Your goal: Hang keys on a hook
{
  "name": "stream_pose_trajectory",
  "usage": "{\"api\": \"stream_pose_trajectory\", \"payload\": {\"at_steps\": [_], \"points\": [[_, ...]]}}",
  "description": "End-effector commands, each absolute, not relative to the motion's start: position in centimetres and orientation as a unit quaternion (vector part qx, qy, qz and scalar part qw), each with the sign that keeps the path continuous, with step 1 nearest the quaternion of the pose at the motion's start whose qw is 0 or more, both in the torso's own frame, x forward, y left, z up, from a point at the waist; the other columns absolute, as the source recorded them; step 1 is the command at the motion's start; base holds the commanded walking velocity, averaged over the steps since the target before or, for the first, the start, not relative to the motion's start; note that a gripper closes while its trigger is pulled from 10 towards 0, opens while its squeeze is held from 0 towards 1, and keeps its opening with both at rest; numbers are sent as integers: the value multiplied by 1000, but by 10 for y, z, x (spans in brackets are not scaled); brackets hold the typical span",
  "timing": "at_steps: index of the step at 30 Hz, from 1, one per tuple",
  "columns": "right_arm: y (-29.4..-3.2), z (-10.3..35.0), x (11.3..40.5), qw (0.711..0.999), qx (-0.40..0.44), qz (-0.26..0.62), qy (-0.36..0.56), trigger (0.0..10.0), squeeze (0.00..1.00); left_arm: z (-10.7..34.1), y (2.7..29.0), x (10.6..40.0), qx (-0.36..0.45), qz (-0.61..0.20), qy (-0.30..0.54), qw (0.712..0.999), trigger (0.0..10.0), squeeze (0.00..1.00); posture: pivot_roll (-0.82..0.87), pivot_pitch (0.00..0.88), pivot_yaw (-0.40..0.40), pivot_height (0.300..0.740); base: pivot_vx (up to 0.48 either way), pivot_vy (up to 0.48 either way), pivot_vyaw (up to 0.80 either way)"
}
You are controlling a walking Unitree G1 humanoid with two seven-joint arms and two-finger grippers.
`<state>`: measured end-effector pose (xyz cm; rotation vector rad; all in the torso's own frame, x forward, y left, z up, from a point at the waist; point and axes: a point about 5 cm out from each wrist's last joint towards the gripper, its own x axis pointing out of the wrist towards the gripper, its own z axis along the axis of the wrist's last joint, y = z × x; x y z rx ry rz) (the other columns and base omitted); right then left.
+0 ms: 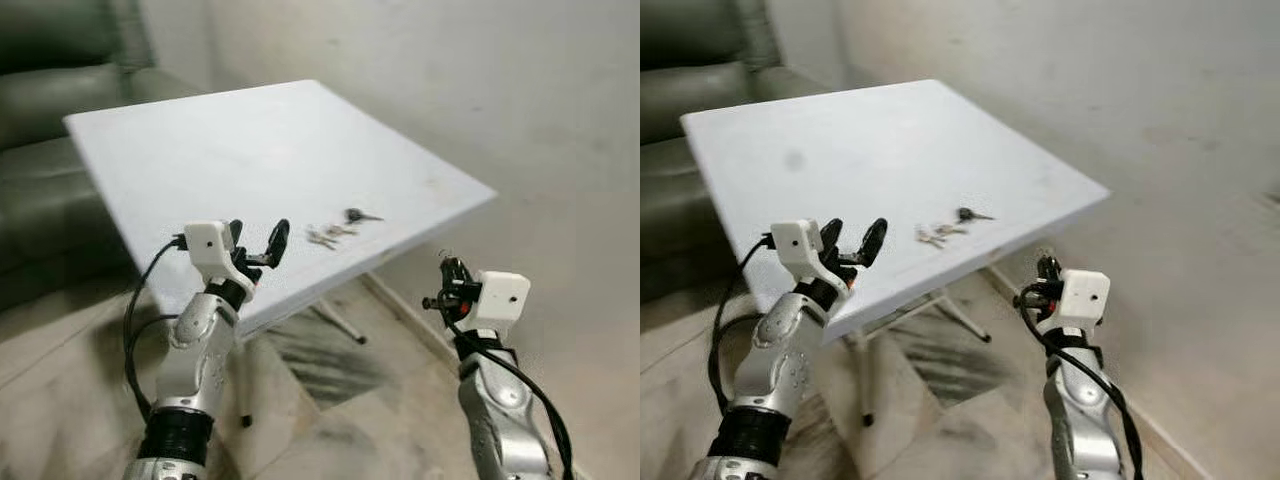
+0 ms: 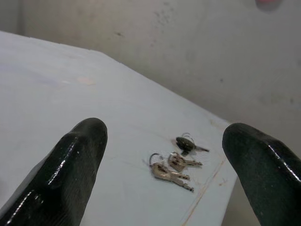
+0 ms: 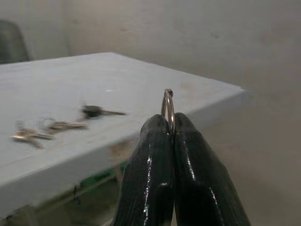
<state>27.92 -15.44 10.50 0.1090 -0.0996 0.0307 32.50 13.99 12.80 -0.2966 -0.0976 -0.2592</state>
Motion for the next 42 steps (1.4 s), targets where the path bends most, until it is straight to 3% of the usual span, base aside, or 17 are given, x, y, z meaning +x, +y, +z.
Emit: {"api": "stream_pose_trajectory", "payload": {"at_steps": [1,42], "points": [[-162,108,280,997,48,4,-56,10000,0,130,130,326,-148,-141,-48,978,10000,0,3,0,-57,740,0,0,-769],[-178,121,294,996,33,-21,-81,10000,0,141,123,337,-114,-158,-45,980,10000,0,-12,0,-27,740,0,0,-768]]}}
